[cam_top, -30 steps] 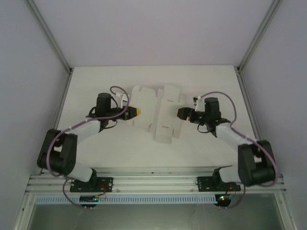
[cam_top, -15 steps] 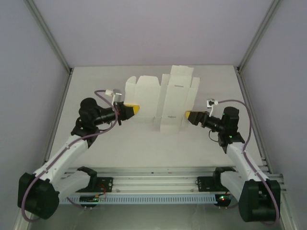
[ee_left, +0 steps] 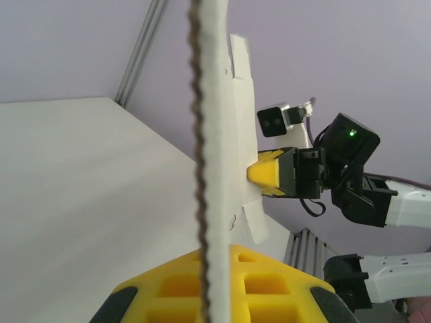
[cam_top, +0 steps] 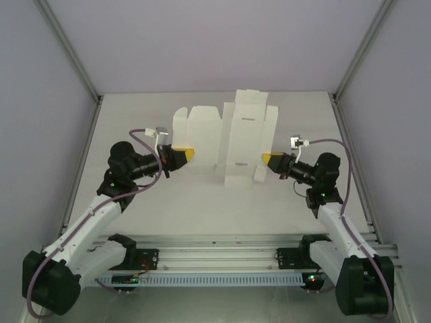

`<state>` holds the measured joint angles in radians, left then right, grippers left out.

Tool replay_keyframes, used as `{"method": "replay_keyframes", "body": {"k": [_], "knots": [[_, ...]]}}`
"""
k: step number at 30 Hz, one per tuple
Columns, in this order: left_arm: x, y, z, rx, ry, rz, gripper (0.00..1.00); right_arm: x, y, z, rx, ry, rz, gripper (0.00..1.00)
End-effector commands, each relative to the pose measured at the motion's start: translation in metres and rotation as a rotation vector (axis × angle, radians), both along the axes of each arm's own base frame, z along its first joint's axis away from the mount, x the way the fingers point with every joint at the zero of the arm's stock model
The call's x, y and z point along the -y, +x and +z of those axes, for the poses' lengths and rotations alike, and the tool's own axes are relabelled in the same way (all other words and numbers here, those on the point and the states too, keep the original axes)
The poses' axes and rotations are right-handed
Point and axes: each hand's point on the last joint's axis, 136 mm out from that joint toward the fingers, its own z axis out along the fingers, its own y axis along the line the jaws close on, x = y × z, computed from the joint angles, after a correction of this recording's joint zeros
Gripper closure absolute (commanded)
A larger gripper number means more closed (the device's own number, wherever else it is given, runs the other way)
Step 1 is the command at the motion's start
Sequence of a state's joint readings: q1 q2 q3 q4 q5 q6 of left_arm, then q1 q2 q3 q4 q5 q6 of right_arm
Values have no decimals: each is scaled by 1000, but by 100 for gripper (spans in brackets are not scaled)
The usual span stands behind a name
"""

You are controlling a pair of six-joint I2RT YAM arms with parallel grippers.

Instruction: Assemble paper box

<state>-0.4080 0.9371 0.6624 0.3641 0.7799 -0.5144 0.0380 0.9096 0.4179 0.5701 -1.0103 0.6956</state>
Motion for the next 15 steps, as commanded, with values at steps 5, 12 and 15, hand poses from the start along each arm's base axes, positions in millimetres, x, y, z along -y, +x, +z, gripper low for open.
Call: {"method": "replay_keyframes", "body": {"k": [5,12,15], "knots": [[-16,24,-25,-93,68,186,54,-1,1,0,36,-56,-11,100],[-94,58,-103,-358,417,685,0,-4,5,-85,-243,-300,-50,100],[-115,60,-122,-427,526,788,0,0,12,-115,-333,-382,-96,100]]}}
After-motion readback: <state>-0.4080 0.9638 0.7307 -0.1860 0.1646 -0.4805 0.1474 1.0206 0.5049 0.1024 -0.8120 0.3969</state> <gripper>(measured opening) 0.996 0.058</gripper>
